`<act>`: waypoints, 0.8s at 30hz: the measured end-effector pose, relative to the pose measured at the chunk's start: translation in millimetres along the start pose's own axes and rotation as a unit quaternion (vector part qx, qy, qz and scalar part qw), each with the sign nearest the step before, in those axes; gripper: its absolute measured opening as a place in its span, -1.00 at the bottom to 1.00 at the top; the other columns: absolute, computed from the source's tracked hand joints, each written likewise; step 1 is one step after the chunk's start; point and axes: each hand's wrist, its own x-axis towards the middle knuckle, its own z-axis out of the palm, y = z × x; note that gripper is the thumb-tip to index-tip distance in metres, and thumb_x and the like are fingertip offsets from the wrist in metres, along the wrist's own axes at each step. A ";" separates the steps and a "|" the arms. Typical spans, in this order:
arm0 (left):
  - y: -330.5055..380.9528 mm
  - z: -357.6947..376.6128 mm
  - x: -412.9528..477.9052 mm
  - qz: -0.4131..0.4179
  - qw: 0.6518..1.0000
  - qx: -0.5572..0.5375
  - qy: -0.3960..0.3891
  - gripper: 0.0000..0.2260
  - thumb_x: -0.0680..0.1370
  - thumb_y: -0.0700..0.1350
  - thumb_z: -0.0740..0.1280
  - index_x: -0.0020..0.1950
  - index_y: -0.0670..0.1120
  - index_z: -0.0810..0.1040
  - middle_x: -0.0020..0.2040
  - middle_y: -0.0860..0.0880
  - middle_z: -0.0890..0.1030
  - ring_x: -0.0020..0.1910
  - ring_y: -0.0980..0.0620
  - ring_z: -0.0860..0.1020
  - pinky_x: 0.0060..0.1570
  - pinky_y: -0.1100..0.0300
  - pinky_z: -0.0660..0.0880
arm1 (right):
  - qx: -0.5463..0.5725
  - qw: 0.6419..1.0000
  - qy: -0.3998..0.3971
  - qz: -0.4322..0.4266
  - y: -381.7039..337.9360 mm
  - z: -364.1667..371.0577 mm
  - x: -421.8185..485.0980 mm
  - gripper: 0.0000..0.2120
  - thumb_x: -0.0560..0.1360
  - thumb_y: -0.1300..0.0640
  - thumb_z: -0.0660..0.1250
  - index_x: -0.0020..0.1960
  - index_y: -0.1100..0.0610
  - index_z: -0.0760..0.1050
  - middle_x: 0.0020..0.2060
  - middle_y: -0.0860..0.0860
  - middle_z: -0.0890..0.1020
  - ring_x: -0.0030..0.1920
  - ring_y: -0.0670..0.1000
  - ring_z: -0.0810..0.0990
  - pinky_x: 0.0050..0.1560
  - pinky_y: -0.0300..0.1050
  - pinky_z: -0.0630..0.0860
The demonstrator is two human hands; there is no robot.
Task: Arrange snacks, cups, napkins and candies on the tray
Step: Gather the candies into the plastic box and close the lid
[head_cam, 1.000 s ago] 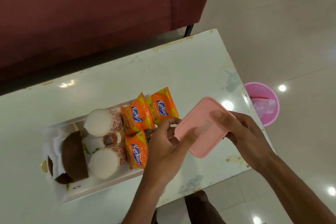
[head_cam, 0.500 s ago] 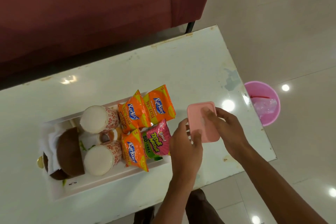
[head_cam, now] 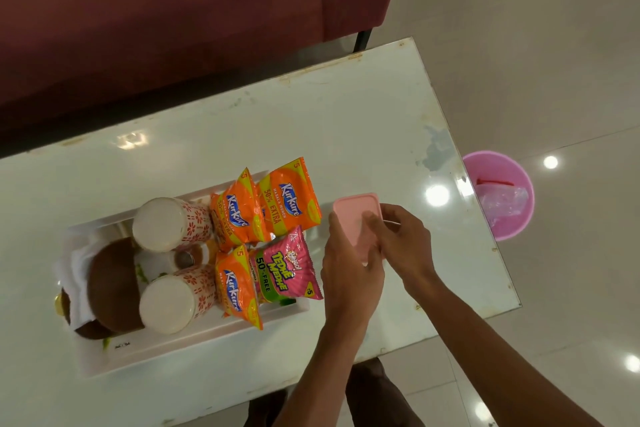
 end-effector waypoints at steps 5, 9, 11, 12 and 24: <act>-0.4 2.2 0.5 0.003 1.000 -0.005 0.002 -0.27 0.59 0.05 0.33 0.62 -0.04 -0.02 0.55 -0.05 0.33 0.46 -0.07 0.40 0.31 0.05 0.45 | -0.003 1.000 0.004 -0.014 1.6 -0.1 -0.3 -0.66 0.55 -0.03 0.37 0.27 0.08 0.56 0.12 -0.05 0.66 0.02 -0.09 0.59 0.12 -0.07 0.61; -1.2 0.8 0.2 0.004 1.000 -0.002 0.004 -0.28 0.60 0.03 0.33 0.62 -0.04 -0.02 0.54 -0.05 0.33 0.45 -0.07 0.41 0.30 0.05 0.47 | -0.010 1.000 0.005 -0.027 3.1 1.3 -2.6 -0.65 0.55 -0.01 0.36 0.29 0.09 0.55 0.16 -0.02 0.66 0.03 -0.11 0.58 0.08 -0.18 0.55; -1.6 0.0 0.4 0.007 1.000 0.000 0.004 -0.28 0.60 0.03 0.33 0.62 -0.04 -0.03 0.54 -0.05 0.33 0.45 -0.06 0.41 0.29 0.06 0.48 | -0.009 1.000 0.003 -0.029 3.3 2.3 -3.2 -0.65 0.56 0.00 0.36 0.29 0.10 0.54 0.18 -0.01 0.65 0.04 -0.10 0.57 0.07 -0.21 0.54; -1.9 -0.4 0.3 0.007 1.000 0.001 0.003 -0.27 0.60 0.03 0.32 0.62 -0.03 -0.04 0.55 -0.05 0.32 0.45 -0.06 0.41 0.29 0.06 0.48 | -0.011 0.999 0.004 -0.031 3.4 2.8 -3.3 -0.65 0.56 0.00 0.36 0.30 0.10 0.54 0.18 -0.01 0.65 0.04 -0.11 0.57 0.06 -0.23 0.53; -7.4 1.3 2.0 -0.001 0.999 0.028 -0.023 -0.27 0.63 0.05 0.27 0.63 -0.05 -0.11 0.57 -0.06 0.27 0.49 -0.05 0.35 0.33 0.07 0.43 | -0.040 0.998 -0.002 -0.055 4.3 4.2 0.6 -0.66 0.56 0.01 0.35 0.30 0.10 0.54 0.19 0.00 0.65 0.04 -0.12 0.55 0.02 -0.30 0.47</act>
